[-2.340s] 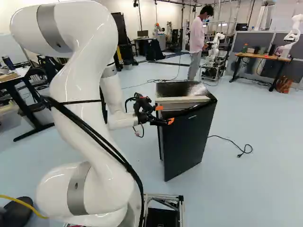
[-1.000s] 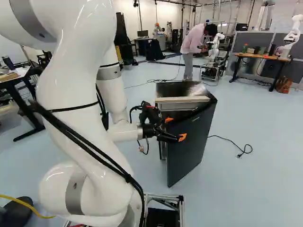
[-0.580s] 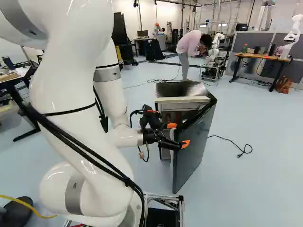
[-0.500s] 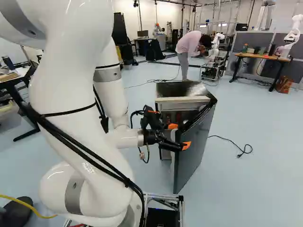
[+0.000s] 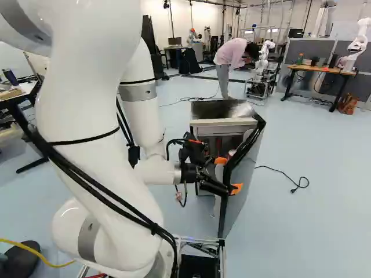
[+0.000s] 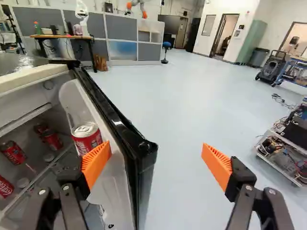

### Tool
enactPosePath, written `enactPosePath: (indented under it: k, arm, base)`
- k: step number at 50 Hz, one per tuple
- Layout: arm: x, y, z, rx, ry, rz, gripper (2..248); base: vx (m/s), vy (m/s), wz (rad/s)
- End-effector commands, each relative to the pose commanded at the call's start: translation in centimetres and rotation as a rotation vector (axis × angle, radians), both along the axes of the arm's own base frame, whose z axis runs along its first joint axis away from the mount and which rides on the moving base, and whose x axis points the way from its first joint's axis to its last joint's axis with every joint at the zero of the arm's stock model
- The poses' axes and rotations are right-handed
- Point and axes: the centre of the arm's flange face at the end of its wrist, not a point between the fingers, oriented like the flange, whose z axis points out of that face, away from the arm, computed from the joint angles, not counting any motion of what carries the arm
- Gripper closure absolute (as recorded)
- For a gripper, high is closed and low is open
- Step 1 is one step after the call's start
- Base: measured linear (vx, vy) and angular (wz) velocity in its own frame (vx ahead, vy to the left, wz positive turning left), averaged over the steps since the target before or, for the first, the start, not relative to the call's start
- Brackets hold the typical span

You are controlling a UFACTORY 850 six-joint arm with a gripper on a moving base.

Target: Grab a drink from the fridge

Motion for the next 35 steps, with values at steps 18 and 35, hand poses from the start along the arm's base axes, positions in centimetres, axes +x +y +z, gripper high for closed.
enactPosePath:
  k: [18, 35]
  arm:
    - [-1.0, -2.2, 0.0, 0.0, -0.001, -0.1, 3]
    - [-1.1, -4.9, -0.1, -0.003, -0.013, -0.208, 3]
  base:
    - [0.0, 0.0, 0.0]
    - [0.0, 0.0, 0.0]
